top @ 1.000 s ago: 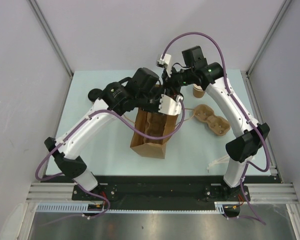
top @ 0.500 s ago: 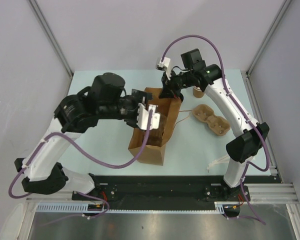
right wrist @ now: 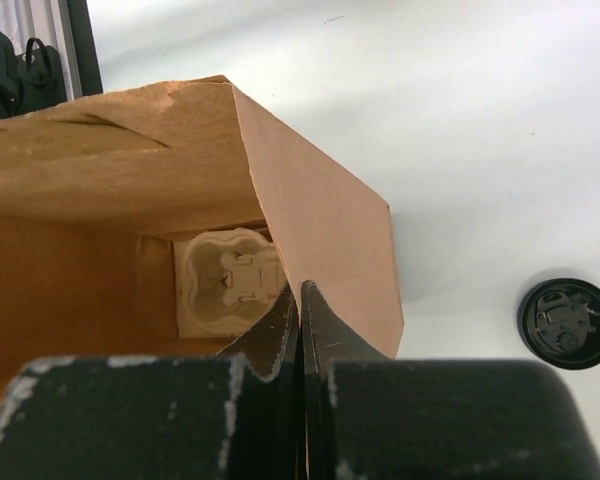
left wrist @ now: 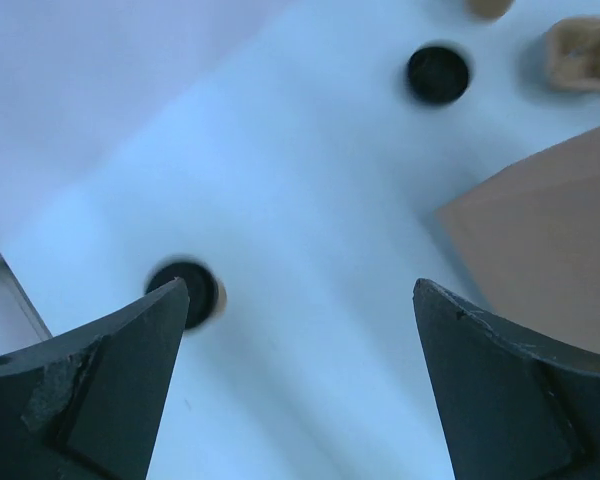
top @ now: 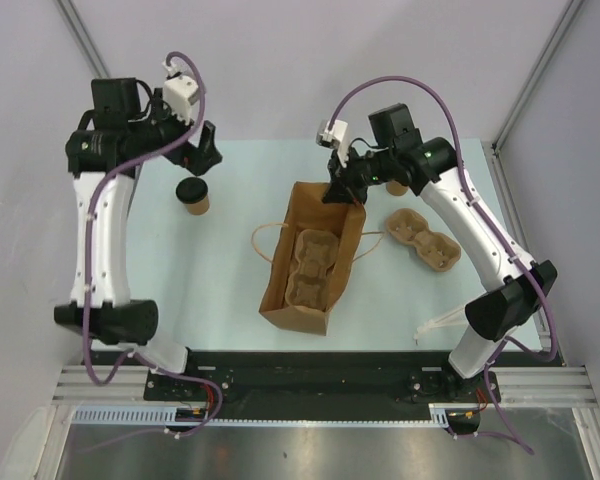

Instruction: Pack the takeout coffee

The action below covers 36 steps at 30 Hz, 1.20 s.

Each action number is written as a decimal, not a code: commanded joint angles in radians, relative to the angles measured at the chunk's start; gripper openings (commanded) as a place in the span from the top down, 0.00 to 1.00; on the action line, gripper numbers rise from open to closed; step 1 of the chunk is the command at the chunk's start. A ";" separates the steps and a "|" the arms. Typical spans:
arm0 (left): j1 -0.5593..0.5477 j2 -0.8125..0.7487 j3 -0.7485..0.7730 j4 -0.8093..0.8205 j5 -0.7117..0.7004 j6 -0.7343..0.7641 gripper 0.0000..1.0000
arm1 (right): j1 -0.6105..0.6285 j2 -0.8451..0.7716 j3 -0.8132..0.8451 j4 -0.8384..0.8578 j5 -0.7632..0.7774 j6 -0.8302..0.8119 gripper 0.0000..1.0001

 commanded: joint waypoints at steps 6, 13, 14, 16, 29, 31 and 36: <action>0.321 0.206 -0.234 0.275 -0.106 -0.280 0.00 | -0.002 -0.022 0.016 0.023 -0.006 0.040 1.00; 0.324 0.342 -0.235 0.319 -0.242 -0.247 0.00 | 0.013 0.012 0.082 -0.037 0.028 0.020 1.00; 0.324 0.355 -0.232 0.318 -0.252 -0.242 0.01 | 0.011 0.015 0.086 -0.044 0.026 0.021 1.00; 0.324 0.368 -0.232 0.312 -0.224 -0.228 0.01 | 0.019 0.020 0.092 -0.057 0.029 0.006 1.00; 0.292 0.522 -0.123 0.244 -0.137 -0.243 0.01 | 0.037 0.017 0.069 -0.074 0.052 -0.051 1.00; 0.275 0.543 -0.123 0.247 -0.166 -0.231 0.00 | 0.037 0.021 0.066 -0.075 0.052 -0.054 1.00; 0.262 0.579 -0.125 0.256 -0.209 -0.225 0.01 | 0.036 0.024 0.061 -0.077 0.051 -0.058 1.00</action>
